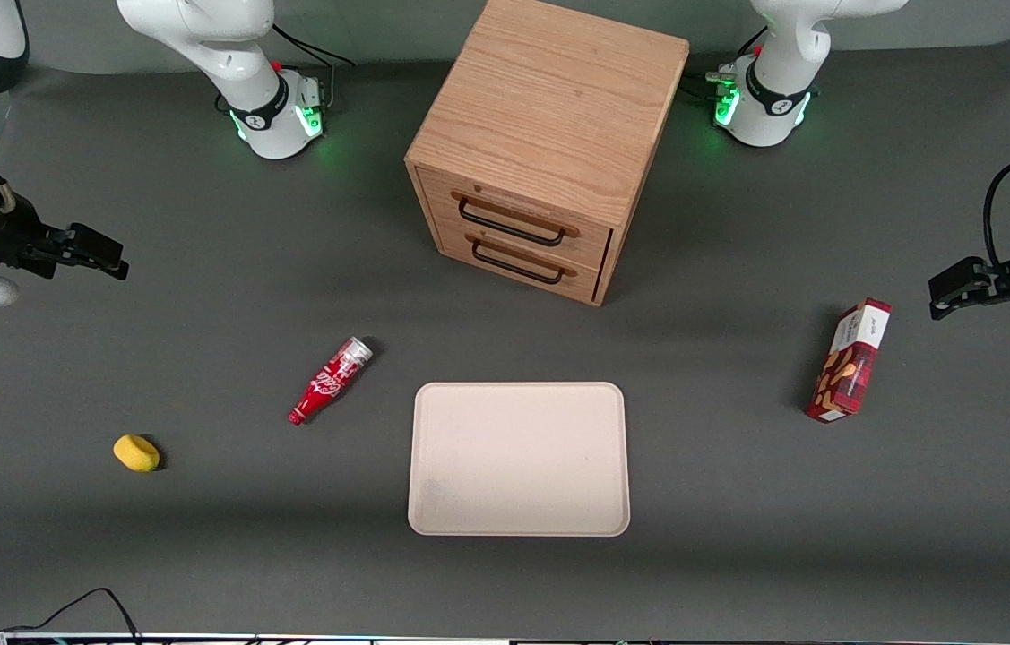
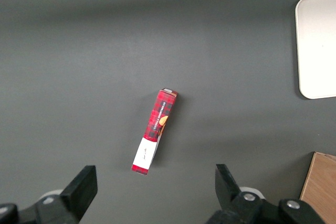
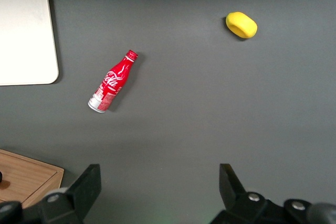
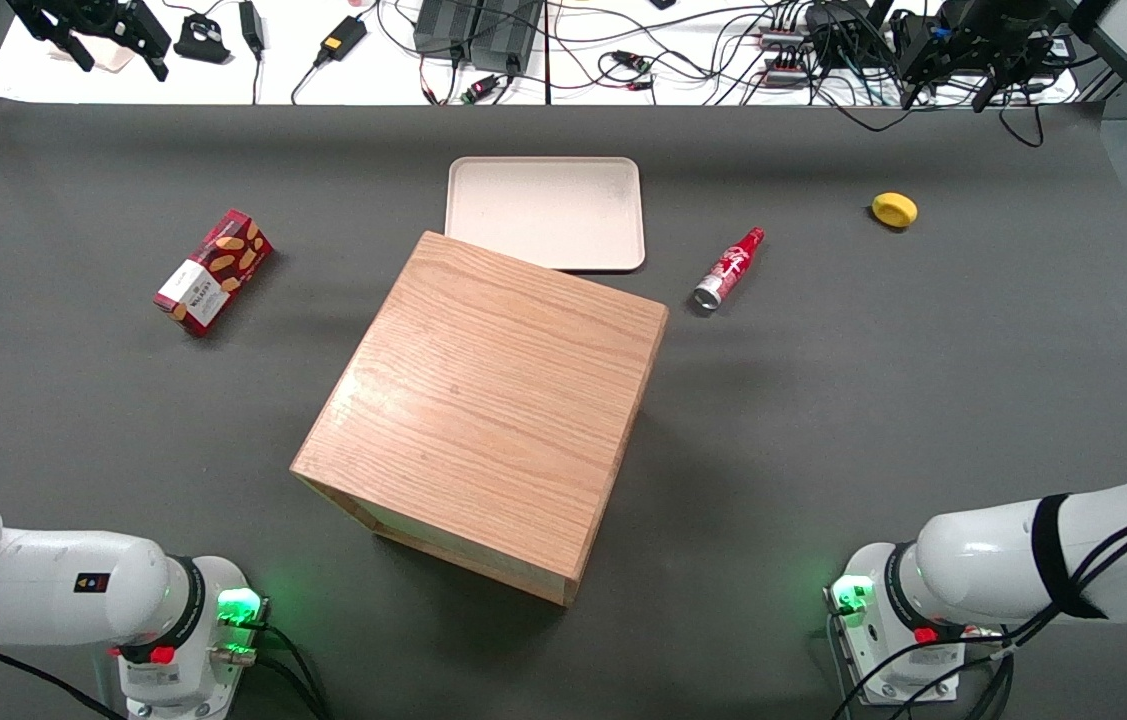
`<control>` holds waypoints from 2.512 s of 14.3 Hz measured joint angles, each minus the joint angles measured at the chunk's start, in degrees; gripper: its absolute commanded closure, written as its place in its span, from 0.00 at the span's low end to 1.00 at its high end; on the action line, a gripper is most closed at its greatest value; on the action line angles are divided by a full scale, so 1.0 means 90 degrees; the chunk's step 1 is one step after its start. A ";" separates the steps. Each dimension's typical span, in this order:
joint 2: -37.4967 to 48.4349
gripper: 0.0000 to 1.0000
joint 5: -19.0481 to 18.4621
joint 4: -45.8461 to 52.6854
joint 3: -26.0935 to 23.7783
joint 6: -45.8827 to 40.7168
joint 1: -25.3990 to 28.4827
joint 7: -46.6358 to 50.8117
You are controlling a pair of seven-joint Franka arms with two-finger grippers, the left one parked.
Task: Place coke bottle on tray
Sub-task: 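Move the right gripper down over the red Coca-Cola bottle, then close the right gripper around the bottle's body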
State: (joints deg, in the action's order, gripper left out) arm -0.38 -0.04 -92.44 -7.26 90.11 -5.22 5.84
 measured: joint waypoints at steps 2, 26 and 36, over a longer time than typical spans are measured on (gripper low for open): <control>0.0000 0.00 0.0000 -0.0004 0.0000 0.0001 0.0000 0.0009; -0.2760 0.00 0.0014 -0.1862 -0.0252 0.4170 0.1512 0.5357; -0.3462 0.00 0.0011 -0.1878 -0.0154 0.4581 0.1463 0.5531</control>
State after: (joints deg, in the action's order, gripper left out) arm -31.54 0.06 -109.34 -8.65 131.35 7.95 55.62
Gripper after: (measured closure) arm 0.000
